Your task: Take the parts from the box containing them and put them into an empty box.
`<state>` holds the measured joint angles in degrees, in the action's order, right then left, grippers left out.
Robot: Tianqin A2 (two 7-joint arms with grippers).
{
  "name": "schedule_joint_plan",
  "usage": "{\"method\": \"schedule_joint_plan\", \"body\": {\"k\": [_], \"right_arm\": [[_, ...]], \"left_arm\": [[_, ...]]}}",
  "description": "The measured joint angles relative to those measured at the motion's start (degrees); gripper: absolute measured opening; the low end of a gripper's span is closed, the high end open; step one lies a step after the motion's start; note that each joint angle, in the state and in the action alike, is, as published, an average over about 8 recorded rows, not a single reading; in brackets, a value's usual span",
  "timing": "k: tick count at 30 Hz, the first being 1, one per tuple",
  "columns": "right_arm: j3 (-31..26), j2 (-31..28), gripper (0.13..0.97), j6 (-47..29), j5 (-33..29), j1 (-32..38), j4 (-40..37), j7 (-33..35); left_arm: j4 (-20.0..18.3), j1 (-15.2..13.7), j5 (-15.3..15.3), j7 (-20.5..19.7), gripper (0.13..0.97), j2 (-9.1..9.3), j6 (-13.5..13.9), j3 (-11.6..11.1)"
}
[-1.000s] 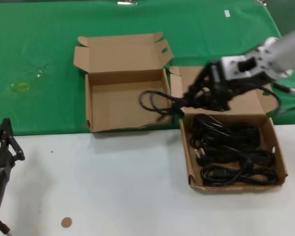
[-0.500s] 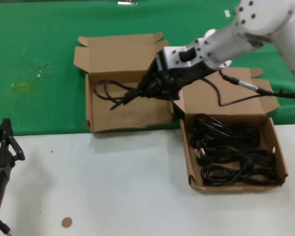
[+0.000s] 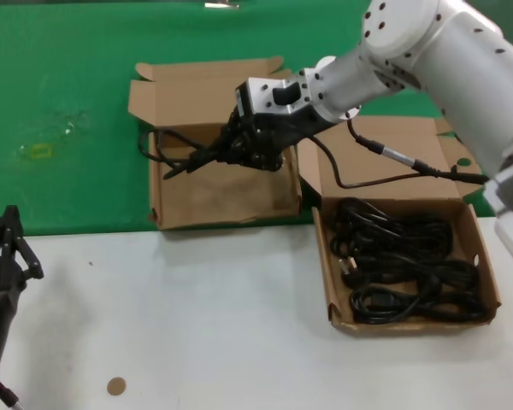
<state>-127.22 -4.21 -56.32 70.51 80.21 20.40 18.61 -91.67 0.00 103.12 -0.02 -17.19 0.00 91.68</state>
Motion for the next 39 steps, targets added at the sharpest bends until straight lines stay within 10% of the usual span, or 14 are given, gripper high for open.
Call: {"method": "schedule_joint_plan", "body": {"k": [27,39], "right_arm": [[2.23,3.28,0.39,5.74,1.3,4.62,-14.48,8.78],[1.94,1.69,0.65,4.43,0.95,3.27,-9.59,6.48]], "left_arm": [[0.0,0.0,0.0,0.0,0.144,0.0,0.0,0.0],[0.0,0.0,0.0,0.0,0.144,0.0,0.0,0.0]]}}
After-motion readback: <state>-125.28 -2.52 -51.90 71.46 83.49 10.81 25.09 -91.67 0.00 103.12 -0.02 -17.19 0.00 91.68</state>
